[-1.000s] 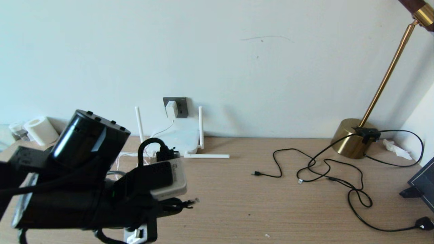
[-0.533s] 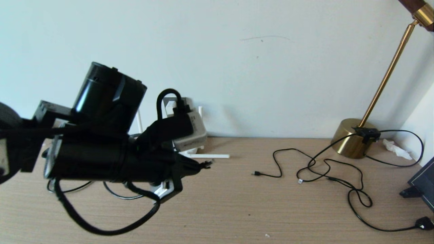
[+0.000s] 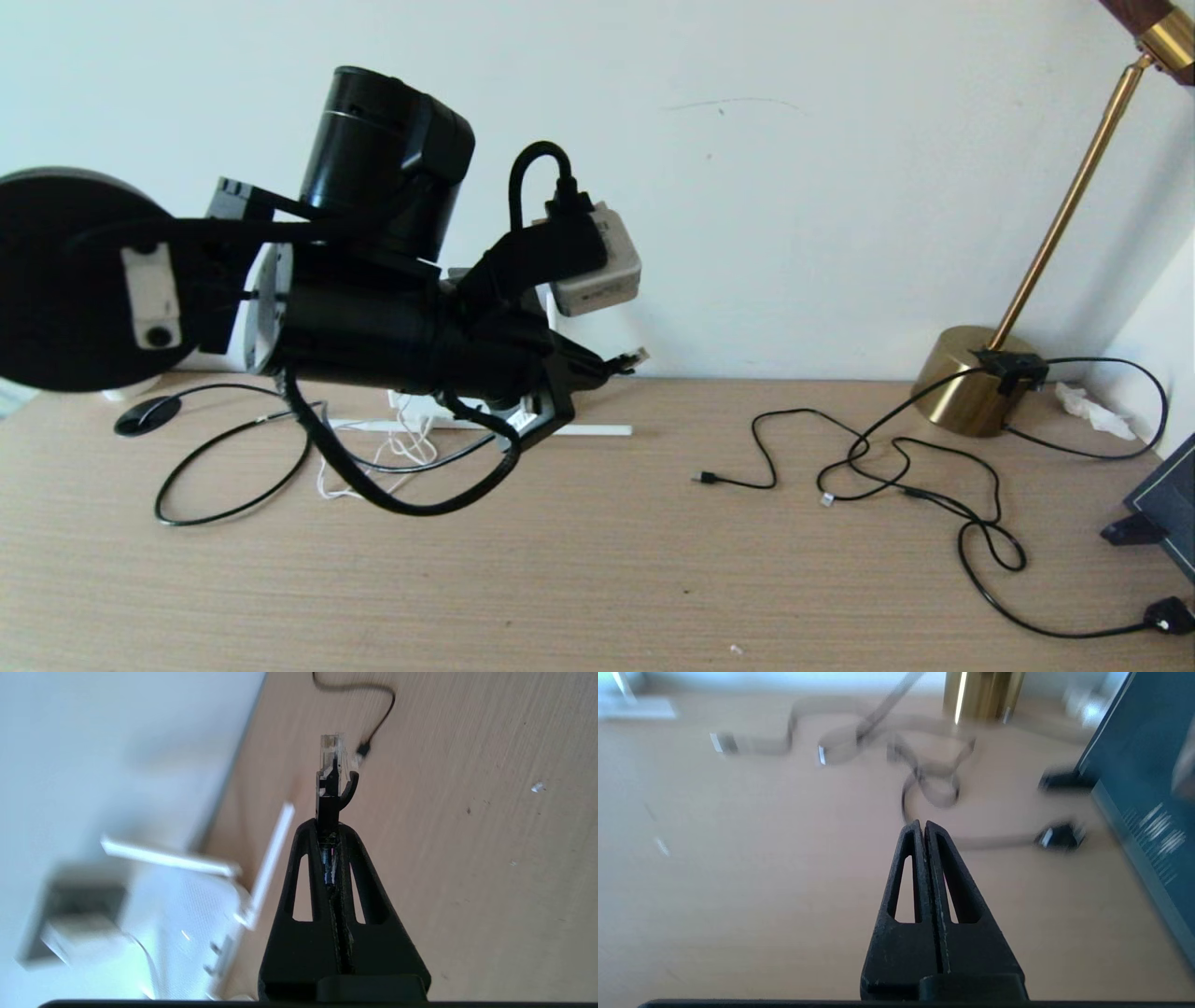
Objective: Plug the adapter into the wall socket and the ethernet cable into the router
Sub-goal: Hand it to the other hand
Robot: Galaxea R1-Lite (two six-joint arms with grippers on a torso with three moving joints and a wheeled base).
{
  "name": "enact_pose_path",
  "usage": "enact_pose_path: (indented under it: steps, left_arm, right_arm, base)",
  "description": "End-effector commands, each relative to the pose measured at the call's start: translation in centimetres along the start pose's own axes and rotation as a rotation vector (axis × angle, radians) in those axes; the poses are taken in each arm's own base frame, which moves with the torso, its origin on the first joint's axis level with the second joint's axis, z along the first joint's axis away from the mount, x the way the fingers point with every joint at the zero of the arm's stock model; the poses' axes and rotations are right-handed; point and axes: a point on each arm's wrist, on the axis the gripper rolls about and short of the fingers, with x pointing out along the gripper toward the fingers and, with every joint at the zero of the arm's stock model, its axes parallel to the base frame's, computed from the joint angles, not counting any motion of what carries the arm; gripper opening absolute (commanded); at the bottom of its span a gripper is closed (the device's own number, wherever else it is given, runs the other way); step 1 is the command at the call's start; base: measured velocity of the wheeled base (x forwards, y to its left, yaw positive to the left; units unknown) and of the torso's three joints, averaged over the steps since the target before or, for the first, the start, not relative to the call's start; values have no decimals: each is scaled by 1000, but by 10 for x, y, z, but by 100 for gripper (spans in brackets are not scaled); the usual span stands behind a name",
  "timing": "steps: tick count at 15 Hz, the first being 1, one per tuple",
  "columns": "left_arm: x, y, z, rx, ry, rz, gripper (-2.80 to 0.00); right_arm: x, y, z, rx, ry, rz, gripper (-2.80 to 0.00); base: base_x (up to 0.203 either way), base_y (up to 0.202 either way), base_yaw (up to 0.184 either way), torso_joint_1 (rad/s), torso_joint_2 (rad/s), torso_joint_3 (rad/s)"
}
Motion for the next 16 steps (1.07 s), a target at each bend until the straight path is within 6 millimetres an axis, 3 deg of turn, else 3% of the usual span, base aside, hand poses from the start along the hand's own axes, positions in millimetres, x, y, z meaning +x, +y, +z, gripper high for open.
enact_pose_path:
  steps: [1,3,6,8,12,13,16]
  left_arm:
    - [3,-2,7,44,-20,-6,-280]
    - [-4,-10,19,123,-16,47,-280]
    - [-13,-31,41,211,-44,93,-280]
    - [-12,-48,50,234,-93,117,-280]
    - [-15,-74,47,291,-119,148,-280]
    - [-15,-76,44,300,-116,154,-280]
    - [-17,-82,38,300,-107,177,-280]
  right_arm:
    - [-5,0,24,8,-23,13,-280]
    - [3,3,70,60,44,97,-280]
    - [48,8,118,188,244,296,-280]
    - [64,11,133,228,287,393,-280]
    - [61,14,144,242,251,547,-280]
    - [63,14,147,235,225,576,0]
    - [76,15,151,236,221,612,0]
  base:
    - [0,0,0,0,0,0]
    - [0,0,0,0,0,0]
    - [0,0,0,0,0,0]
    - [0,0,0,0,0,0]
    - [0,0,0,0,0,0]
    - [0,0,0,0,0,0]
    - [0,0,0,0,0,0]
